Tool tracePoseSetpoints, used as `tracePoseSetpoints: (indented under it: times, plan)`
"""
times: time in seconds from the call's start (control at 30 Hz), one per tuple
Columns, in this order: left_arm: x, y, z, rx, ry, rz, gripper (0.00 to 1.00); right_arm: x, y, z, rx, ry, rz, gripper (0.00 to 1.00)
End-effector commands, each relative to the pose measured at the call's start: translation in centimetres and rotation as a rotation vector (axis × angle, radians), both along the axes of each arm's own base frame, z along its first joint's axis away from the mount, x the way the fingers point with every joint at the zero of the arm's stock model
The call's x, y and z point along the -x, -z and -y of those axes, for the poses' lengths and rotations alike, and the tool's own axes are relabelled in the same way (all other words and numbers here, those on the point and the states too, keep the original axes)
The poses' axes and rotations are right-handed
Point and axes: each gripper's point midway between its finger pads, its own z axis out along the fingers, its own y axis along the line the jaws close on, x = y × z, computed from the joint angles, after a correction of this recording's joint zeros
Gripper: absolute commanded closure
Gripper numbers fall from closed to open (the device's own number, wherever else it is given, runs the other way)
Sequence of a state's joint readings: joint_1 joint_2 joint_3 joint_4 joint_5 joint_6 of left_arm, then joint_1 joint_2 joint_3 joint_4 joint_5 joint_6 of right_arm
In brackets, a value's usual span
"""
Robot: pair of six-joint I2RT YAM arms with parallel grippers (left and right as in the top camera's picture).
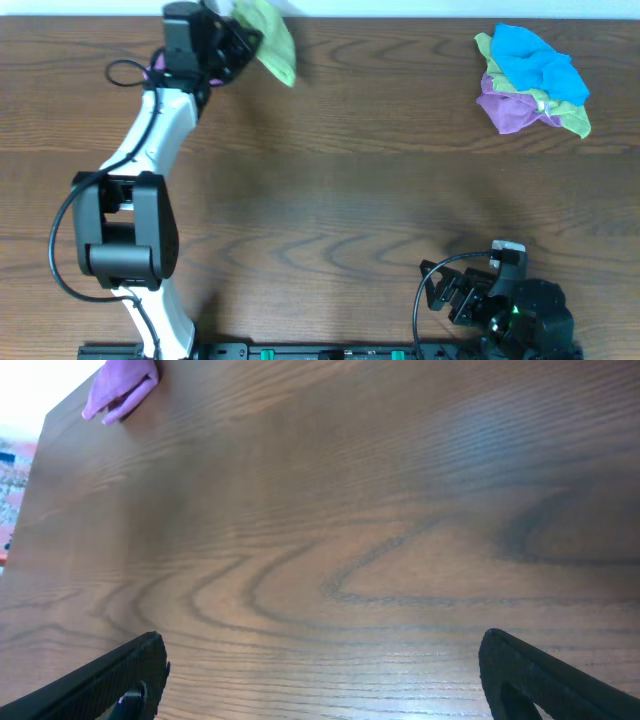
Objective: Fold the cloth
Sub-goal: 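Carry the green cloth up-left and place it on the purple cloth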
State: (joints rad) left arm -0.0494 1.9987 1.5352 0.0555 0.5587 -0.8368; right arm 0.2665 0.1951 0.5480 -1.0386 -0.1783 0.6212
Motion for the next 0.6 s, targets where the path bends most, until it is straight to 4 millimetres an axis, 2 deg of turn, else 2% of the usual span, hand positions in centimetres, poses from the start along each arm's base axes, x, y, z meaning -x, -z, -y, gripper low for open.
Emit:
tracePoseSetpoints:
  times: [0.0,0.1,0.27,0.4,0.57]
  plan:
    - [-1.0,-2.5,-3.7,-0.055,-0.100,0.066,0.94,-0.1,0.0,0.3,-0.002,0.026,0.001,0.01]
    - [-1.7,-1.7,-6.6,-0.079,-0.179,0.052,0.94,-0.1,0.0,0.3,-0.002,0.026,0.001,0.01]
    - [-2.3,-0.5,-10.3,-0.093,-0.257,0.041,0.94,-0.1,0.0,0.3,-0.002,0.026,0.001,0.01]
    - [-3.0,0.5,-11.7,-0.089,-0.282,0.047,0.94,-0.1,0.0,0.3,-0.002,0.026,0.001,0.01]
    - [-4.2,2.8,-12.2,-0.062,-0.293,0.033,0.94,-0.1,0.0,0.3,-0.002,0.026,0.001,0.01]
